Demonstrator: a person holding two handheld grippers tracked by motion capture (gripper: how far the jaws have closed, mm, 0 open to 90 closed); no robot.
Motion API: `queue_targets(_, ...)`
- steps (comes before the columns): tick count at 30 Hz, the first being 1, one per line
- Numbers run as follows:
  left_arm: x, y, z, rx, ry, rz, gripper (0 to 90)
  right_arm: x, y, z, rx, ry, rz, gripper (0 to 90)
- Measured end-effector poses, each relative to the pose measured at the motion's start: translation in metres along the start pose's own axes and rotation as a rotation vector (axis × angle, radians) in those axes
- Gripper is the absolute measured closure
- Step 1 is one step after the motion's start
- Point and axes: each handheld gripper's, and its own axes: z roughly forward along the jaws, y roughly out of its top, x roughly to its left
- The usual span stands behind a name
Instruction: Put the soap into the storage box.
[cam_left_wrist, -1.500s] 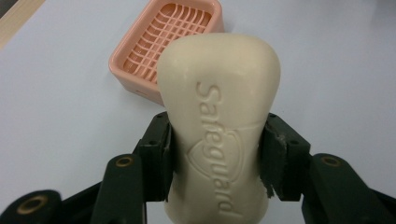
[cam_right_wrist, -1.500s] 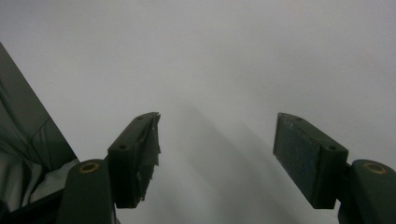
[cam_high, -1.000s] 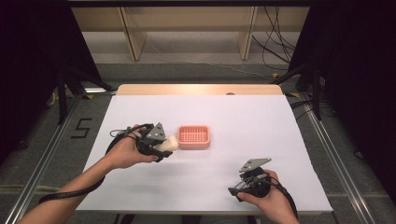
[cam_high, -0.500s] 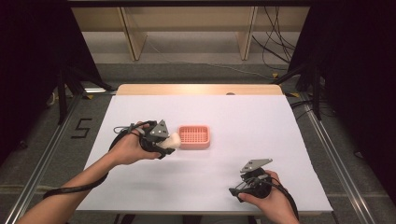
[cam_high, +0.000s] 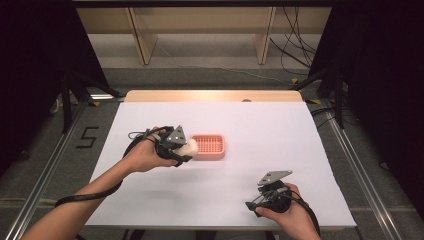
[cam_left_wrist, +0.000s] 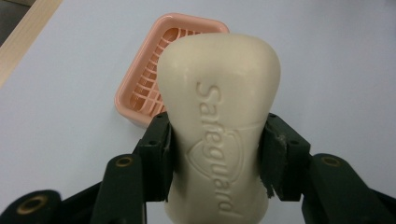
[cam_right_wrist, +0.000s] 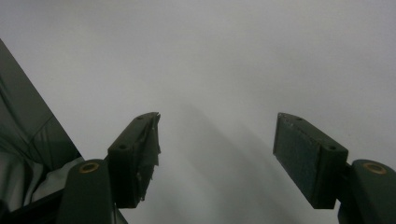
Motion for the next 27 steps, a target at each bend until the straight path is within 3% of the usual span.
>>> queue_targets(1,0.001,0.001,0.001,0.003,0.0,0.018,49.6,0.001,0.0,0.0,0.005,0.001,0.008,32.1)
queue_targets(3,0.001,0.002,0.002,0.002,0.001,0.005,49.6,0.0,0.0,0.0,-0.005,-0.003,-0.006,32.1)
queue_targets(4,0.003,0.003,0.003,-0.002,0.002,0.021,49.5,-0.001,0.0,0.0,-0.005,-0.008,-0.009,32.1)
queue_targets(13,0.009,0.01,0.008,-0.004,0.001,0.026,49.5,-0.001,-0.001,0.0,-0.009,-0.008,-0.01,32.1)
queue_targets(22,0.013,0.014,0.014,-0.004,0.005,0.051,49.5,0.0,-0.001,0.001,-0.001,-0.008,0.027,32.1)
queue_targets(27,0.013,0.015,0.016,-0.003,0.004,0.064,49.5,0.0,-0.002,0.0,-0.007,-0.009,0.016,32.1)
